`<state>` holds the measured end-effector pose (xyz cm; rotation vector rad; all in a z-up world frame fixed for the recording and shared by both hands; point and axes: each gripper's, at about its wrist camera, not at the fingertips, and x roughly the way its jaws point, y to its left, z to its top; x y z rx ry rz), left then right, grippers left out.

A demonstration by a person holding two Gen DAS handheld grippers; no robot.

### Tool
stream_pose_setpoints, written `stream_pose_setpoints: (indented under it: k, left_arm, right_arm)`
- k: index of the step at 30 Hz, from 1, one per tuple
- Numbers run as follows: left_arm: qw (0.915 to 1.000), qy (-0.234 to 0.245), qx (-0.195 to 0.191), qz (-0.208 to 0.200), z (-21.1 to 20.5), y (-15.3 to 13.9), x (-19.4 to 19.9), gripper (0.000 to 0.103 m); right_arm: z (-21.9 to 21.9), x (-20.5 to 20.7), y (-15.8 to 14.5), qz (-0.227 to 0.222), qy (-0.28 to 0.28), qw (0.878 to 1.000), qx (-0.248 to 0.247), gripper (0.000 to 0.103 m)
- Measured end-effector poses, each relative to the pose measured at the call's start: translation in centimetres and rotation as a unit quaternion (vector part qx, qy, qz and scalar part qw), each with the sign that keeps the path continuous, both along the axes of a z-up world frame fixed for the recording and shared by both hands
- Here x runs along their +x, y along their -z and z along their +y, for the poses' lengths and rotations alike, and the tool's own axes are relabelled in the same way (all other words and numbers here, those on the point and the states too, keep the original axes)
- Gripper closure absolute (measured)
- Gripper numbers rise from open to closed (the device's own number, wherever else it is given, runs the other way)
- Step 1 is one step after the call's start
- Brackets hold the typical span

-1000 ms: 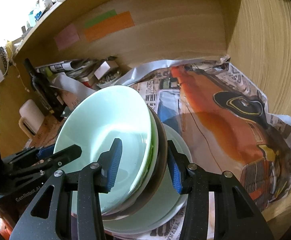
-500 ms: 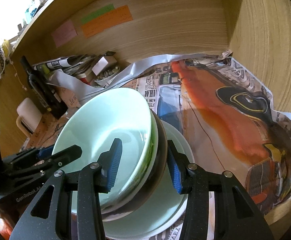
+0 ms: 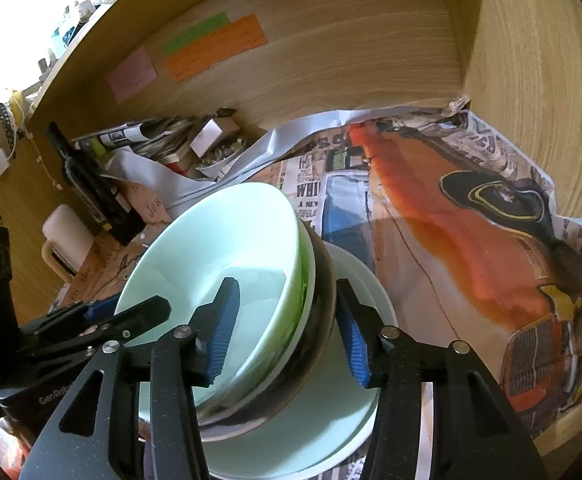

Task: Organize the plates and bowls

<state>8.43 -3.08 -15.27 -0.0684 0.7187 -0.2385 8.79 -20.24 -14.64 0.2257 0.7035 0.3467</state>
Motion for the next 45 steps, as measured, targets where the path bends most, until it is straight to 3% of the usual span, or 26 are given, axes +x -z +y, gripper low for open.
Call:
stream_pose_setpoints:
  k: [3, 11, 15, 17, 22, 23, 25, 28, 32, 36, 45]
  left_arm:
    - [0.9997, -0.008, 0.005, -0.022, 0.5, -0.9, -0.7, 0.049]
    - [0.9967, -0.023, -0.003, -0.077, 1.8, -4.1, -3.0, 0.048]
    - [0.9918, -0.02, 0.002, -0.126, 1.7, -6.3, -5.2, 0.047]
    - [0.988, -0.02, 0.002, -0.153, 1.5, -7.4, -6.4, 0.038]
    - [0.9763, -0.034, 0.005, -0.214, 1.3, -9.4, -9.1, 0.029]
    - [0.9748, -0.033, 0.003, -0.22, 1.3, -9.7, -9.5, 0.021]
    - [0.9722, -0.035, -0.005, -0.232, 1.5, -10.1, -10.2, 0.013]
    - [0.9676, -0.036, -0.002, -0.25, 1.4, -10.5, -11.3, 0.01]
    - [0.9635, -0.036, 0.003, -0.265, 1.2, -10.7, -12.4, 0.004]
    - [0.9588, -0.039, 0.008, -0.281, 1.0, -10.7, -13.5, 0.002]
    - [0.9542, -0.044, 0.012, -0.296, 0.9, -10.8, -14.5, 0.002]
  right_arm:
    - [-0.3, -0.4, -0.6, -0.014, 0.001, 1.0, 0.0, 0.045]
    - [-0.3, -3.1, -3.6, -0.078, -0.012, 0.997, -0.008, 0.044]
    - [-0.1, -4.7, -5.3, -0.118, -0.018, 0.993, -0.019, 0.044]
    - [0.0, -5.8, -6.3, -0.143, -0.018, 0.989, -0.027, 0.044]
    - [-0.1, -7.8, -7.9, -0.188, -0.014, 0.982, -0.031, 0.035]
    - [-0.2, -8.2, -8.2, -0.196, -0.015, 0.98, -0.031, 0.035]
    - [-0.2, -9.0, -8.8, -0.211, -0.015, 0.977, -0.034, 0.033]
    - [-0.2, -10.0, -9.2, -0.232, -0.007, 0.972, -0.039, 0.019]
    - [-0.3, -10.9, -9.6, -0.245, -0.006, 0.969, -0.032, 0.017]
    - [-0.7, -11.6, -9.7, -0.252, 0.004, 0.967, -0.024, 0.001]
    - [-0.3, -13.2, -9.9, -0.275, 0.007, 0.961, -0.037, 0.0]
